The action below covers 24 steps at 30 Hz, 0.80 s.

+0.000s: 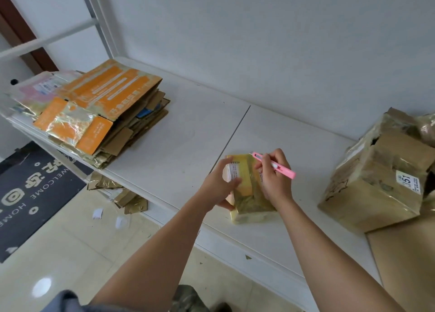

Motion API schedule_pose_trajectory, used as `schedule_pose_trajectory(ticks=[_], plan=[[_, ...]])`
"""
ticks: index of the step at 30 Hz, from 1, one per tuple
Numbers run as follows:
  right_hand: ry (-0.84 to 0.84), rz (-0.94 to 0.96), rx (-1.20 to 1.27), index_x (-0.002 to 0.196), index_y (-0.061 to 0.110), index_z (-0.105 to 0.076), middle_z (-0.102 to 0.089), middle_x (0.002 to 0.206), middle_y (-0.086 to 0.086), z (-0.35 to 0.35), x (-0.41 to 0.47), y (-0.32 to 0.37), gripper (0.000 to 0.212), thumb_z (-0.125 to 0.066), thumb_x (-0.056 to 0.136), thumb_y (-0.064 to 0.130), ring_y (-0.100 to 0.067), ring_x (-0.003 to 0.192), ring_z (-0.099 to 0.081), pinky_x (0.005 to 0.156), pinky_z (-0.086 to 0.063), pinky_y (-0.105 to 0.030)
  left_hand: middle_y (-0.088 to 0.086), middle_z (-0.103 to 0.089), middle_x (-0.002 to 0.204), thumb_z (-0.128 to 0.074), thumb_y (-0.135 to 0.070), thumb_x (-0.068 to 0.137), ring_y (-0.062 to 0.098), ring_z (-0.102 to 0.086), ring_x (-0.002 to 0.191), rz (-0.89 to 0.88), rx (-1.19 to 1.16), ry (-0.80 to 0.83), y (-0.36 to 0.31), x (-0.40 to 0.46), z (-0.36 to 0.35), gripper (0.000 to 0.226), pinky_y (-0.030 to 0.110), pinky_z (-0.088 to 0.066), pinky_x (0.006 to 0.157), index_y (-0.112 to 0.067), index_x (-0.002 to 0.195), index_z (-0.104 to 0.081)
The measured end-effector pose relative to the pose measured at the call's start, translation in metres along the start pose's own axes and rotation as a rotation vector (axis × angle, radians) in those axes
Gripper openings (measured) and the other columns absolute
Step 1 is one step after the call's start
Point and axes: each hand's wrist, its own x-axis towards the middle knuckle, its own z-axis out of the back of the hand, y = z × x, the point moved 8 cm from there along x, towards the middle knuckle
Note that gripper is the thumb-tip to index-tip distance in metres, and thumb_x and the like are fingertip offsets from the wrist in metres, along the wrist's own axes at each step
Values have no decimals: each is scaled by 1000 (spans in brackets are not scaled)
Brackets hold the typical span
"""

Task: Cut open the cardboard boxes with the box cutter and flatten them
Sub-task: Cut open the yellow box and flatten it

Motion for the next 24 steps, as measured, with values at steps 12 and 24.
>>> schedule_pose_trajectory(ticks=[12,24], plan=[[127,152,-196,80,2,-44,-58,68,-5,-11,-5,19,21,-53,98,6,-21,63,-57,55,-44,-28,13,-53,108,-60,-24,97,29,-63,94,59,-33,2,3,0,0,55,41,-60,53,-49,139,-36],[275,148,-318,78,-1,-41,-46,65,-19,-12,-20,26,24,-55,97,5,-15,57,-37,50,-27,-24,13,-55,117,-61,-22,97,30,-65,96,71,-35,-27,0,-2,-1,55,44,-60,53,-49,138,-36]])
